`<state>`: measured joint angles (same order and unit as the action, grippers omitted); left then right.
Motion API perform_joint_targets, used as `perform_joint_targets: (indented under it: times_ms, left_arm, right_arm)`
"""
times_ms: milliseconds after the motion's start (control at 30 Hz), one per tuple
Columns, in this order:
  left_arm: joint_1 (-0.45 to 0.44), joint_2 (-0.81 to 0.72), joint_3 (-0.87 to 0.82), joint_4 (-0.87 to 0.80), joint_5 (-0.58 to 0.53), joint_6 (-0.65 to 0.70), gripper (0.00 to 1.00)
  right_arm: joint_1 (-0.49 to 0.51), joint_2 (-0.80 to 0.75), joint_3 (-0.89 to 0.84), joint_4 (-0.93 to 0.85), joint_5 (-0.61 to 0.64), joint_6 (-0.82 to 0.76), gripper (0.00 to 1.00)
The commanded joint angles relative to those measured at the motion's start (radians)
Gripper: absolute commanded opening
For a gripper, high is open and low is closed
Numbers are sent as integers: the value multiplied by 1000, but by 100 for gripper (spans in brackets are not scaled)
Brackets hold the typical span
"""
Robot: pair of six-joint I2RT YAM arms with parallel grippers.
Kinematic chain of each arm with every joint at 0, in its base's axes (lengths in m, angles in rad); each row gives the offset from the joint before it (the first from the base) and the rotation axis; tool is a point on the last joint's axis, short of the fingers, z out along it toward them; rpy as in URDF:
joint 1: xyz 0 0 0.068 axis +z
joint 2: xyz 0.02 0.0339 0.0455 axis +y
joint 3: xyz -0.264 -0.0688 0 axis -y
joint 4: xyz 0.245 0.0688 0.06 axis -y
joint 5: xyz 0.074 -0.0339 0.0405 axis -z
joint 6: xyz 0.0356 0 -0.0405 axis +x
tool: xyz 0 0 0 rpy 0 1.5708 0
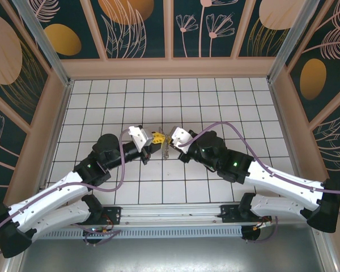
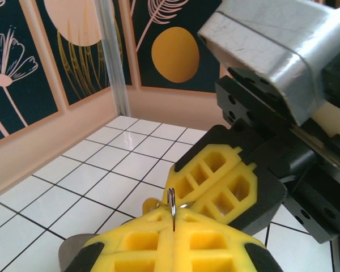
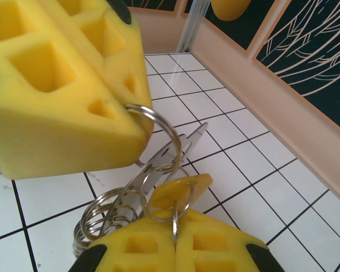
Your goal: Put the keys on the keyring
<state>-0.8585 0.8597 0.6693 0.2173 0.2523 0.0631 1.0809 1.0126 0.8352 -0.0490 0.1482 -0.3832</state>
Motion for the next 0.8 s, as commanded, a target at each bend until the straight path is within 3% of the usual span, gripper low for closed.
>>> perform_joint_targets:
  times_ms: [0,767]
  left_arm:
    - [1,-13,-1,49,62,22,0]
    - [0,0,21,-18,64,36,0]
  right_arm:
    - [5,-13,20,40,2,-5,0]
    - [5,-57,37,98,-8,-42,0]
